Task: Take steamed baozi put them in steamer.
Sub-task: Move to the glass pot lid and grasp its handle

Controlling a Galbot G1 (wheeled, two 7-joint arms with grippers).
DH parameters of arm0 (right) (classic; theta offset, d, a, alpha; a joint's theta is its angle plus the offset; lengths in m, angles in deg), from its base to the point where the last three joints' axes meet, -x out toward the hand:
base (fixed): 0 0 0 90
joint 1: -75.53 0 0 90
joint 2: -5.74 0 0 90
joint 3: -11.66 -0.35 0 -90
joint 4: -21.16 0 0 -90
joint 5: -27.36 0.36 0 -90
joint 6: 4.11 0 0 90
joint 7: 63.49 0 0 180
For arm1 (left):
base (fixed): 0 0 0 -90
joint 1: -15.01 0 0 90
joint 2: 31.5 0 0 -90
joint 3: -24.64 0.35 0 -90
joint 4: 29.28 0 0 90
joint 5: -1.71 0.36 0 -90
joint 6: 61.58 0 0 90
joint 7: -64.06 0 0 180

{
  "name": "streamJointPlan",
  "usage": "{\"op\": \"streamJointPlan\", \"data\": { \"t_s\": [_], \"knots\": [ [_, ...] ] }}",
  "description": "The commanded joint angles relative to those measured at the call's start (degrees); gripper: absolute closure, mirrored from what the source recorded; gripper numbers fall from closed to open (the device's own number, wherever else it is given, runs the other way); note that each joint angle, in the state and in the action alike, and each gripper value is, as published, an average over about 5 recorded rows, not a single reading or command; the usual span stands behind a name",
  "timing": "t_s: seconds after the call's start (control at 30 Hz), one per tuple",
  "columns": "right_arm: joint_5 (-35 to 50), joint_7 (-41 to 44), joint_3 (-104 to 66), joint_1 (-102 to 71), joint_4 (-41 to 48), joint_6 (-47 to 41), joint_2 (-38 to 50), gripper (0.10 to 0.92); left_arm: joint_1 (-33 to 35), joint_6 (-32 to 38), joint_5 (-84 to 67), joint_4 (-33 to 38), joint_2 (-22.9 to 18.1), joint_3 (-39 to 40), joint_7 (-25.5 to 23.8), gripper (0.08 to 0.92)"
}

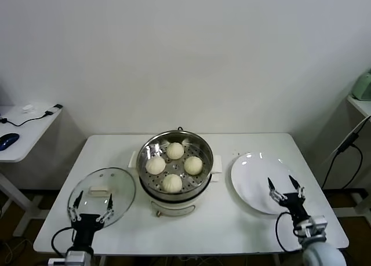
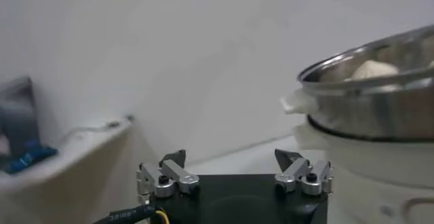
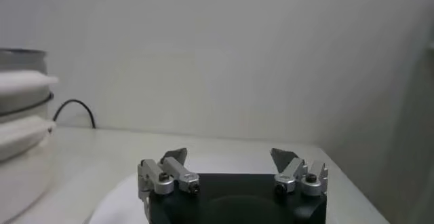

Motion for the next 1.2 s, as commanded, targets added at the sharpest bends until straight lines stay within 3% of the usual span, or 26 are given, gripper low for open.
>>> {"op": "streamJointPlan", "data": {
  "t_s": [0.03, 0.17, 0.37, 0.7, 1.2],
  "knots": [
    [-5.78, 0.29, -5.28, -6.96, 0.06, 3.34, -9.53, 0.202, -0.46, 5.73, 24.28, -4.49, 1.10, -0.98, 8.52, 0.177],
    [-8.23, 0.66, -4.47, -5.26, 0.41, 1.45, -9.57, 0.203, -0.76, 3.17, 42.75, -9.51, 5.09, -1.21, 14.53, 0.177],
    [-10.20, 0.91, -3.71, -2.53, 0.30, -0.54, -9.40, 0.202, -1.53, -3.00, 58.24, -16.32, 8.25, -0.05, 15.60, 0.177],
    [-10.65, 0.59, -3.55, -1.67, -1.80, -2.69, -8.96, 0.203, -10.99, -4.25, 63.20, -23.86, 5.97, 1.04, 16.43, 0.177],
    [-10.85, 0.75, -4.12, -2.58, -2.52, -2.69, -9.25, 0.203, -21.10, -7.25, 62.51, -33.19, 5.14, 3.54, 13.48, 0.177]
  ]
}}
